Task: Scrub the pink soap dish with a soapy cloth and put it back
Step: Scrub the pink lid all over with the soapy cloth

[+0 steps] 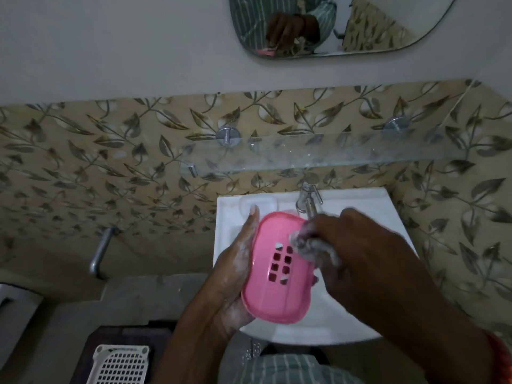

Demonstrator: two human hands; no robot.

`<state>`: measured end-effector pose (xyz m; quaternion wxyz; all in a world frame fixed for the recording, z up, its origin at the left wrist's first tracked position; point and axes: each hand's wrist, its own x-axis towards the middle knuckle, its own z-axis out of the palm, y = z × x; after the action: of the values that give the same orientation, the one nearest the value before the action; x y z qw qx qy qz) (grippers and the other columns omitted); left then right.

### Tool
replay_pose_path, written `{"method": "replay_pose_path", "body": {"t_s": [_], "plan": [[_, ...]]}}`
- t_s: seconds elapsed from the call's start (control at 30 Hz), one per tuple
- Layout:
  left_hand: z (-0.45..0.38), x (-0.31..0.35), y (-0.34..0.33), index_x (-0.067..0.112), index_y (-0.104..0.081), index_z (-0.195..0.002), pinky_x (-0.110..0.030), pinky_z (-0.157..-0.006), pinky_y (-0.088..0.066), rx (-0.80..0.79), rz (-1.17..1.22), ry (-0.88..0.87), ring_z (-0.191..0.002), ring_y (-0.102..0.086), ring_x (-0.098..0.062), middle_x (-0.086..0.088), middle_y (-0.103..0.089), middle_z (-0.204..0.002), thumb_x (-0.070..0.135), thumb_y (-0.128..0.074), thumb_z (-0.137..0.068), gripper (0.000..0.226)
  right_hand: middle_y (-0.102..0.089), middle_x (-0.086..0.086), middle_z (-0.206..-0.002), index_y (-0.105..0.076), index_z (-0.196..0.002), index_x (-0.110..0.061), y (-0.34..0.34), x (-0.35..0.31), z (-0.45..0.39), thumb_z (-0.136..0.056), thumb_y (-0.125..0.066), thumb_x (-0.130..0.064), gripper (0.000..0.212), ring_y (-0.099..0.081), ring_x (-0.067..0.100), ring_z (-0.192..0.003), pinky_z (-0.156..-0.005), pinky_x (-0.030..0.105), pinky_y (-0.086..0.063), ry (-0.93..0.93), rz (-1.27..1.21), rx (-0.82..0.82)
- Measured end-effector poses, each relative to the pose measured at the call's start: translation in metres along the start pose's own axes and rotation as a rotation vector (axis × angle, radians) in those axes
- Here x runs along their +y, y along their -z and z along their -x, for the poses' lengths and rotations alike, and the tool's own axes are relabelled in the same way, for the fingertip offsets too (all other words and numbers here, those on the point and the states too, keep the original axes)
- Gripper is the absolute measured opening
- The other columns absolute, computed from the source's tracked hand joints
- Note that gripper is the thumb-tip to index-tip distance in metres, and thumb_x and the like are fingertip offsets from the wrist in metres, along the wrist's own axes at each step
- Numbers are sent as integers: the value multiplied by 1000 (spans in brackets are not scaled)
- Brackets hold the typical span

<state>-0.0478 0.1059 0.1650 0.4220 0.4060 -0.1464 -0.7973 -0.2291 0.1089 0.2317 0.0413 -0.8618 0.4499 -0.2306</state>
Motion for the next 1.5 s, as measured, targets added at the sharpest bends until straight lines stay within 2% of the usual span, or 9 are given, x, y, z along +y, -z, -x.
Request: {"method": "replay_pose_path", "body": {"t_s": [0.27, 0.47, 0.6, 0.83, 0.93, 1.03, 1.13, 1.3, 1.5], "plan": [[1, 13, 4, 2, -73, -122, -50, -96, -52, 26, 87, -64, -105, -66, -36, -26, -67, -124, 76, -53, -84, 86, -62, -13, -92, -59, -99, -33, -17, -26, 26, -75, -74, -16, 33, -59, 2, -75, -49, 25, -54, 102, -277, -40], [5, 9, 6, -12, -50, -141, -52, -104, -50, -237, 225, -144, -123, -62, -42, -31, -61, -134, 58, -37, -103, 80, -75, 1, -80, -68, -80, -12, -28, -29, 26, -76, -76, -3, 12, -73, 14, -69, -59, 26, -59, -436, -933, 517], [-6, -4, 7, 5, -58, -139, -56, -90, -58, -119, 169, -67, -110, -67, -45, -29, -65, -129, 75, -44, -92, 86, -76, 3, -79, -71, -81, -16, -41, -26, 31, -72, -84, -9, 18, -73, 11, -74, -67, 21, -57, -585, -1080, 481], [-11, -20, -6, 37, -57, -139, -58, -97, -55, 172, -335, -348, -123, -64, -38, -7, -64, -139, 89, -58, -71, 86, -76, -12, -81, -77, -82, -21, -47, -31, 31, -70, -81, 3, 27, -74, 4, -81, -73, 16, -57, -477, -948, 472], [3, -11, -10, 22, -68, -131, -43, -89, -61, 22, -274, -201, -96, -73, -34, -17, -75, -109, 85, -54, -77, 84, -75, -12, -84, -76, -88, -15, -50, -27, 30, -73, -83, -3, 21, -73, 4, -80, -71, 18, -57, -372, -796, 477], [17, -4, -6, 18, -82, -105, -51, -102, -54, -158, -147, -68, -106, -70, -39, -22, -74, -114, 75, -66, -73, 67, -72, 1, -96, -76, -97, -5, -52, -16, 31, -76, -78, -3, 21, -70, 12, -89, -78, 23, -57, -161, -469, 398], [19, 1, 5, 11, -79, -103, -41, -86, -55, -250, -90, -39, -87, -69, -28, -17, -73, -100, 42, -89, -70, 46, -67, 4, -97, -73, -100, -6, -52, -9, 26, -85, -67, -15, 18, -65, 10, -83, -79, 6, -49, -194, -235, 333], [2, 0, 6, 17, -49, -150, -58, -120, -24, -206, 33, 26, -144, -36, -46, -31, -37, -156, 38, -57, -100, 54, -71, 2, -102, -73, -105, -10, -65, -28, 27, -80, -74, -16, 26, -68, 10, -88, -76, 27, -60, -180, -320, 221], [-8, -3, 1, 26, -46, -152, -48, -112, -37, -253, 185, 93, -124, -56, -39, -31, -41, -154, 59, -37, -104, 60, -70, -8, -106, -71, -106, -21, -68, -36, 26, -76, -79, -15, 32, -64, 10, -99, -85, 32, -57, 9, -417, 61]]}}
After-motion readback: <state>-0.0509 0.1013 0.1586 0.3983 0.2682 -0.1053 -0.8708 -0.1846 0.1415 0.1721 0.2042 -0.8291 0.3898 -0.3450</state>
